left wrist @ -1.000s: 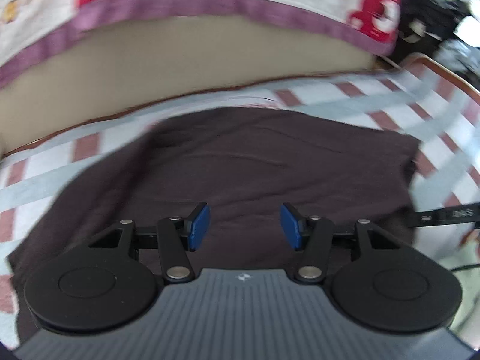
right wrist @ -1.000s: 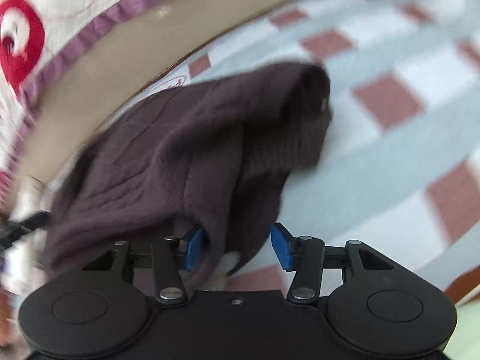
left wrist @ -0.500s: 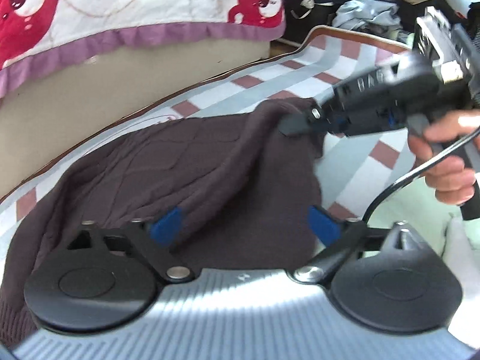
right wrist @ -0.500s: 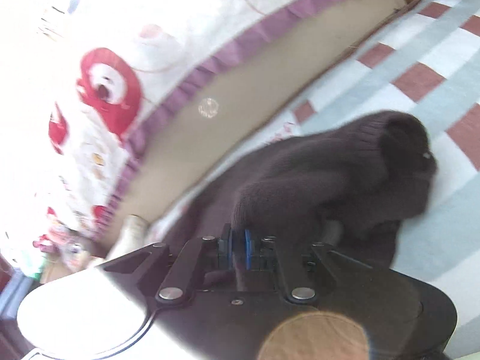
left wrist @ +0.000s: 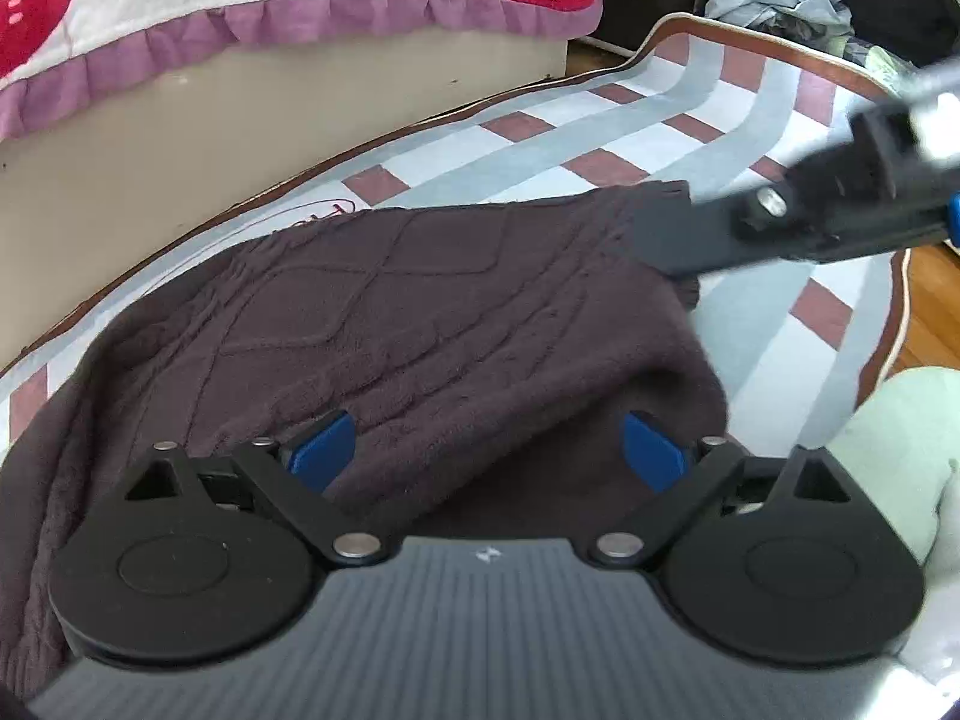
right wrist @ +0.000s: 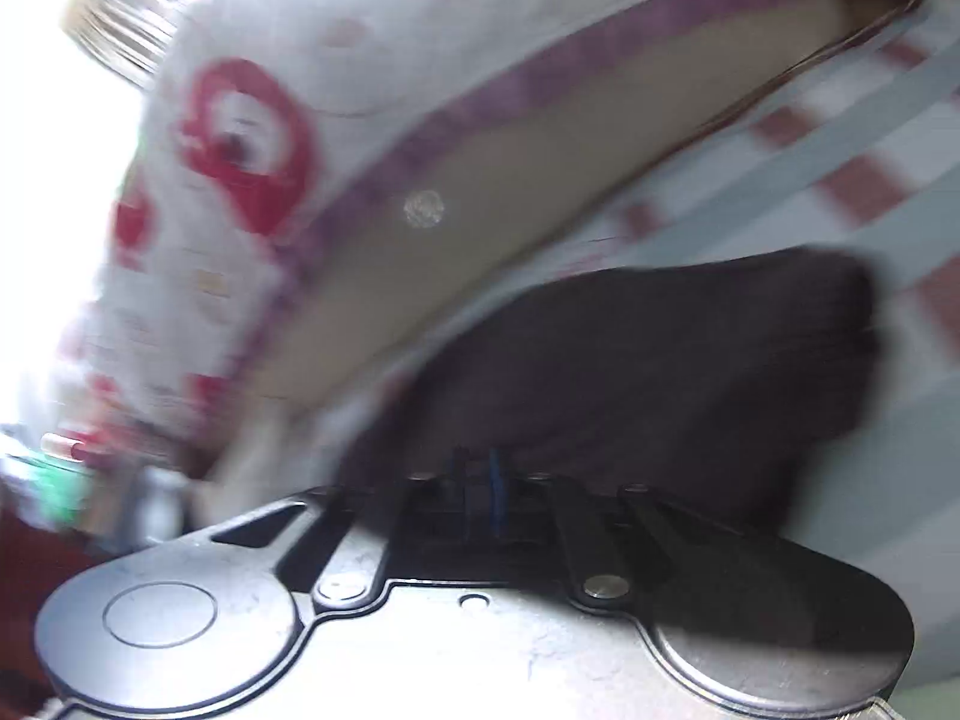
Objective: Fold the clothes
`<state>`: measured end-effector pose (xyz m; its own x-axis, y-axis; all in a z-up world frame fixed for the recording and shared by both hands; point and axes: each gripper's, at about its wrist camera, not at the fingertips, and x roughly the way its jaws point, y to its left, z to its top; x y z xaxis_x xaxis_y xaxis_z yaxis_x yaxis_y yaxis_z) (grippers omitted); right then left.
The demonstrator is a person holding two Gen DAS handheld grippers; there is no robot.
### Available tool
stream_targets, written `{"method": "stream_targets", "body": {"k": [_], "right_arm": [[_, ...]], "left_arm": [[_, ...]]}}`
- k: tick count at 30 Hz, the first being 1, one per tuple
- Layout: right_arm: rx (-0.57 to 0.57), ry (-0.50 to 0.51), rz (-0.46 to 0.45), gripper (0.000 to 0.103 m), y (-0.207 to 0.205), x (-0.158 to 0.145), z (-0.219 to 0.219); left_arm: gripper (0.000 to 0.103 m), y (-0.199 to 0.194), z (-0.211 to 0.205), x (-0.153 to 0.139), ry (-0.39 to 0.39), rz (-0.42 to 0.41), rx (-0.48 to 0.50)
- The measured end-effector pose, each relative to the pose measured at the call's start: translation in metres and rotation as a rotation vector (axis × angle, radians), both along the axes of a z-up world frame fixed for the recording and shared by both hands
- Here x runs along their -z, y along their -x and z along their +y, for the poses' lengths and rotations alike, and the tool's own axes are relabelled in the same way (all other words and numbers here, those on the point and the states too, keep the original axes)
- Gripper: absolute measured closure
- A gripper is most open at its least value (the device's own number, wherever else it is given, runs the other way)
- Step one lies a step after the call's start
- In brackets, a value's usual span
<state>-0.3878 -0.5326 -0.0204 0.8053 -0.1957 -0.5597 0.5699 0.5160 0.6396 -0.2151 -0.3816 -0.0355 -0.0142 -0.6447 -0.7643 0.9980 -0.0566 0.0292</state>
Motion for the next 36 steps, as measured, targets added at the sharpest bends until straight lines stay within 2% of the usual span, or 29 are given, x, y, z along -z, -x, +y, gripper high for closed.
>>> {"method": "stream_targets", "body": {"k": [1, 2, 4, 6, 8, 9, 10, 11, 12, 15, 22, 29, 30, 31, 32, 33, 36], "right_arm": [[0.021, 0.032, 0.067, 0.039, 0.005, 0.002, 0.000], [0.038, 0.048, 0.115, 0.034, 0.008, 0.006, 0.000], [0.045, 0.031, 0.167, 0.033, 0.013, 0.019, 0.001], [0.035, -0.056, 0.136, 0.033, 0.013, 0.039, -0.001], [0.030, -0.136, 0.097, 0.033, 0.014, 0.059, -0.003], [0.042, -0.156, 0.059, 0.041, 0.014, 0.066, -0.004], [0.056, -0.170, 0.019, 0.067, 0.015, 0.073, -0.004], [0.071, -0.172, -0.027, 0.079, 0.016, 0.076, -0.003], [0.078, -0.174, -0.070, 0.087, 0.017, 0.075, -0.001], [0.070, -0.153, -0.158, 0.088, 0.013, 0.064, -0.004], [-0.064, -0.149, -0.339, 0.091, -0.007, 0.027, -0.002], [-0.271, -0.102, -0.406, 0.091, -0.030, 0.009, 0.027], [-0.285, -0.099, -0.417, 0.091, -0.030, 0.009, 0.030], [-0.295, -0.098, -0.424, 0.091, -0.029, 0.009, 0.032], [-0.293, -0.096, -0.420, 0.091, -0.027, 0.010, 0.033], [-0.276, -0.094, -0.403, 0.091, -0.024, 0.010, 0.032], [-0.203, -0.084, -0.358, 0.087, -0.011, 0.011, 0.026]], "left_arm": [[0.021, 0.001, 0.000, 0.003, -0.011, -0.027, 0.002], [0.029, 0.002, 0.000, 0.006, -0.027, -0.060, 0.004], [0.029, -0.001, 0.002, 0.011, -0.069, -0.068, -0.013], [0.029, -0.006, 0.005, 0.015, -0.114, -0.064, -0.034], [0.028, -0.011, 0.012, 0.010, -0.096, -0.030, -0.045], [0.025, -0.013, 0.016, 0.006, -0.077, -0.013, -0.050], [0.025, -0.015, 0.020, 0.002, -0.055, 0.000, -0.054], [0.025, -0.015, 0.023, -0.001, -0.040, 0.005, -0.053], [0.024, -0.014, 0.026, -0.003, -0.029, 0.005, -0.050], [0.020, -0.008, 0.029, -0.006, -0.026, -0.026, -0.027], [0.016, -0.001, 0.037, -0.021, 0.080, 0.011, 0.044], [0.013, -0.004, 0.041, -0.028, 0.147, 0.047, 0.051], [0.019, -0.009, 0.041, -0.029, 0.153, 0.051, 0.028], [0.040, -0.016, 0.041, -0.030, 0.157, 0.054, -0.005], [0.064, -0.023, 0.041, -0.031, 0.161, 0.057, -0.039], [0.079, -0.029, 0.041, -0.032, 0.165, 0.061, -0.073], [0.083, -0.050, 0.041, -0.035, 0.177, 0.071, -0.173]]}}
